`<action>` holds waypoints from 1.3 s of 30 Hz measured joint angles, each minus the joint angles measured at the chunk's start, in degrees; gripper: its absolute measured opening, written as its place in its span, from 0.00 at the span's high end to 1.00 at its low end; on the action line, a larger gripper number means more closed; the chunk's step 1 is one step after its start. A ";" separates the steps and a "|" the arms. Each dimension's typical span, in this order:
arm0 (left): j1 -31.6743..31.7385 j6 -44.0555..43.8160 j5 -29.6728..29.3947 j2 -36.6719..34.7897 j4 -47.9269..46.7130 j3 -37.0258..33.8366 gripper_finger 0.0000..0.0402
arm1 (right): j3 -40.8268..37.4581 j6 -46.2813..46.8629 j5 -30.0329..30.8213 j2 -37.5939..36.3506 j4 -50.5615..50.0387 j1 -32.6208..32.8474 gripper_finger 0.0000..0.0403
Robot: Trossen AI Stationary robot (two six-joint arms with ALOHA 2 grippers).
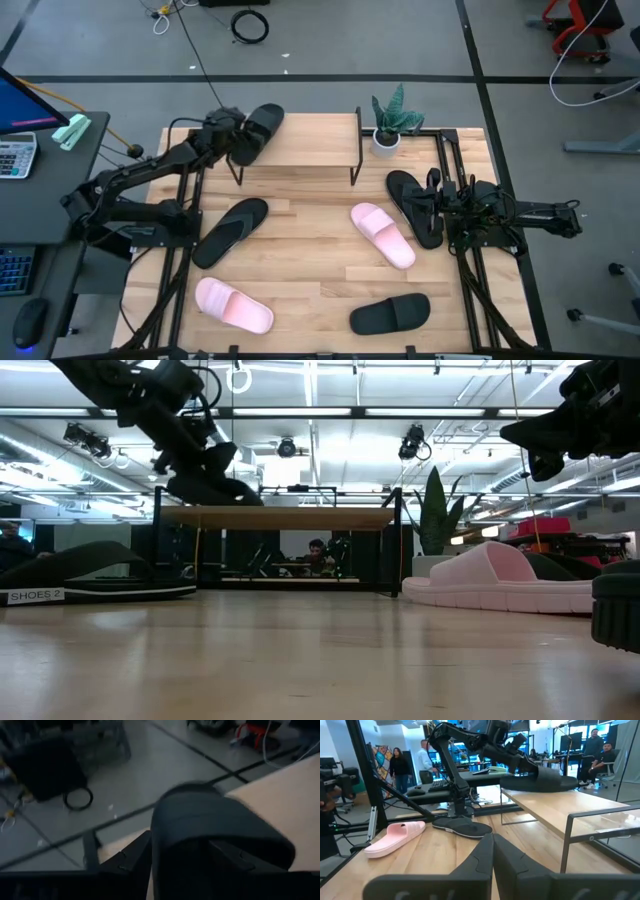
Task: Pick and place slides into the shelf
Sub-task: Put the right black slipper on the shelf
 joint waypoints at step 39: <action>-3.56 4.00 -0.92 -1.99 -2.16 0.00 0.81 | 0.00 0.01 -0.01 0.00 0.00 -0.01 0.97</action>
